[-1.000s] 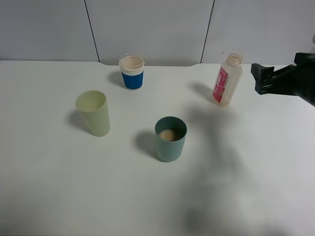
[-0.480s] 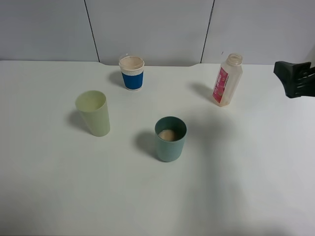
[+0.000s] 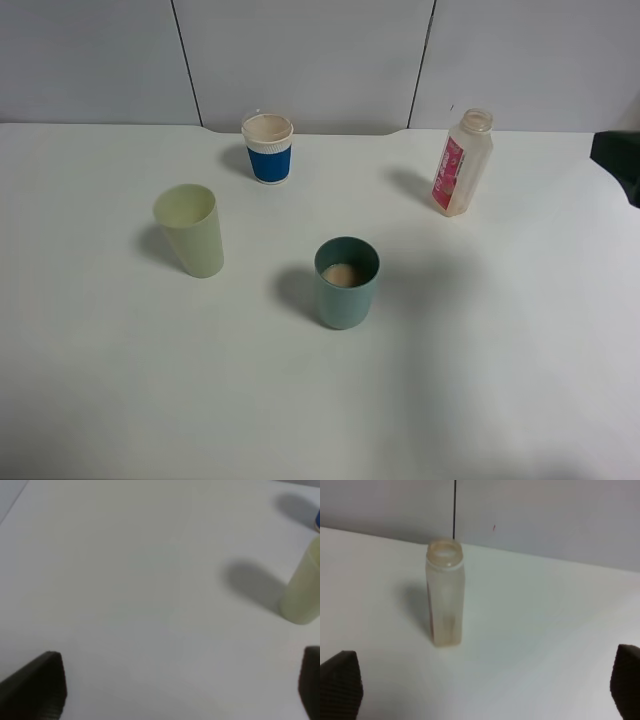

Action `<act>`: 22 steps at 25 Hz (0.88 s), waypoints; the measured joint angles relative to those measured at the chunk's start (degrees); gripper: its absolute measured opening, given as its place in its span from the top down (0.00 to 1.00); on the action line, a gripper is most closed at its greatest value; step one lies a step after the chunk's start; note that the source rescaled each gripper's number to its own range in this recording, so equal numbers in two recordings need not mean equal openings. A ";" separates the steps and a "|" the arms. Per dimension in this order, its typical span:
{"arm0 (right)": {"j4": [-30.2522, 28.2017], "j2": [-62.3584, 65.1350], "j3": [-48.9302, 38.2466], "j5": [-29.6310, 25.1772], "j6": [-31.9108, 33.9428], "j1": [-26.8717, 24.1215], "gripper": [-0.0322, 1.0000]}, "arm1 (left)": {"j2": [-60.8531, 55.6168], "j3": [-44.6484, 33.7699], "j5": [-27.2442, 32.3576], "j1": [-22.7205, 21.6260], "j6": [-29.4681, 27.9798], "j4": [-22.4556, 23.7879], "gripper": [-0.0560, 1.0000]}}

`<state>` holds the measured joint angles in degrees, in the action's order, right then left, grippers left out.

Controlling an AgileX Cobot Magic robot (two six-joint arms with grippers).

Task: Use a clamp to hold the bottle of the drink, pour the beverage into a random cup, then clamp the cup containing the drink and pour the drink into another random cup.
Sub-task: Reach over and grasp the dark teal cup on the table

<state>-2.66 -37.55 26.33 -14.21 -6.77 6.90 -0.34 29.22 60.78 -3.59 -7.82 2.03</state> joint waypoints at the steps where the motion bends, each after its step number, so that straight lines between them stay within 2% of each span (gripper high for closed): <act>1: -0.11 1.14 0.07 -1.94 0.44 0.00 0.01 | 0.00 0.00 0.00 0.00 0.00 0.00 0.19; 3: -0.11 2.23 0.07 -3.44 0.78 0.00 0.00 | 0.00 0.00 0.00 0.00 0.00 0.00 0.19; 10: -1.08 9.83 1.05 -15.56 3.48 0.00 0.00 | 0.00 0.00 0.00 0.00 0.00 0.00 0.19; 16: -1.89 14.42 1.55 -16.21 2.82 0.00 0.00 | 0.00 0.00 0.00 0.00 0.00 0.00 0.19; 22: -1.43 14.42 2.08 -22.36 4.24 0.00 0.00 | 0.00 0.00 0.00 0.00 0.00 0.00 0.19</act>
<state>-4.09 -23.13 28.41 -36.57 -2.52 6.90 -0.34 29.22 60.78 -3.59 -7.82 2.03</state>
